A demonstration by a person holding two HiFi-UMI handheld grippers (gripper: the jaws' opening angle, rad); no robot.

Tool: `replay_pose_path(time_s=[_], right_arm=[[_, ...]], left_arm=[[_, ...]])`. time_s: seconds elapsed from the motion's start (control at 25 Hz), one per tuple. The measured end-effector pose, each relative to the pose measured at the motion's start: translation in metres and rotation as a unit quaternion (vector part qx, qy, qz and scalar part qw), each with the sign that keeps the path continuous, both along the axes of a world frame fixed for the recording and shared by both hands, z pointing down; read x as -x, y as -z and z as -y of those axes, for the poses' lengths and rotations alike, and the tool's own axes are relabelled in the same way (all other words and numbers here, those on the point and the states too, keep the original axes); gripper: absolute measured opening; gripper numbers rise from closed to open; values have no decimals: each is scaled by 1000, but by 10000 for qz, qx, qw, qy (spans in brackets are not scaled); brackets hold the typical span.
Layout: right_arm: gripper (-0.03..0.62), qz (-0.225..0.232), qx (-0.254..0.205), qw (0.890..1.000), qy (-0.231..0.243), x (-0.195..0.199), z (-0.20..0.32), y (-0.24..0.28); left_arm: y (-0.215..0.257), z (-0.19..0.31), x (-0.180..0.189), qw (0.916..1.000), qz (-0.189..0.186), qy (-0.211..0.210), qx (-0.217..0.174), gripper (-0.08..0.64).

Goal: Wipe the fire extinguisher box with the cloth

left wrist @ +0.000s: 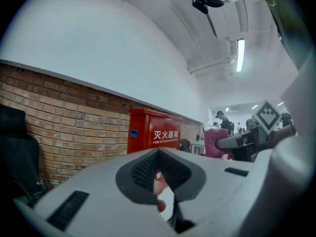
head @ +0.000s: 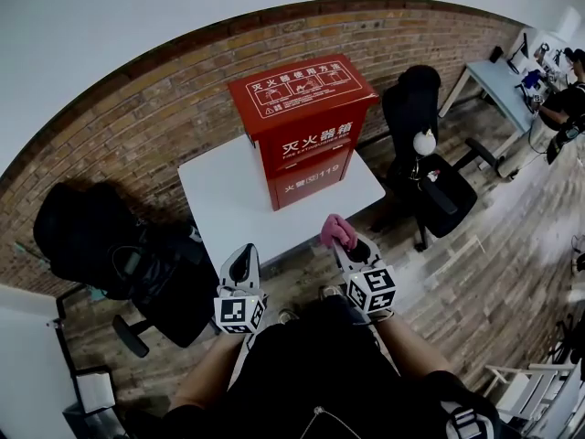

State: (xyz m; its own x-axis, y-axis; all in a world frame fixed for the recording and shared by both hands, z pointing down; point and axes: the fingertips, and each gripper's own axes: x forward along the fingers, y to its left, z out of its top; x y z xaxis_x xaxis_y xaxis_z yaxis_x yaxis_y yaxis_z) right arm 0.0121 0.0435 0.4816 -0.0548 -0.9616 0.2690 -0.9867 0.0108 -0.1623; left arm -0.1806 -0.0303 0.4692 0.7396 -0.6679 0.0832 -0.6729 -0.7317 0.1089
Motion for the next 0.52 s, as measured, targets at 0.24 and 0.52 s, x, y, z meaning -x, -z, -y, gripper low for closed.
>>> replay_pose_path(time_s=[0.24, 0.52], right_arm=[[110, -96, -40, 9999, 25, 7, 1, 3], [110, -150, -59, 9999, 46, 14, 4, 5]], left_arm=[[-2, 0, 4, 10000, -28, -48, 42, 18], [-6, 4, 14, 9997, -141, 56, 205, 18]])
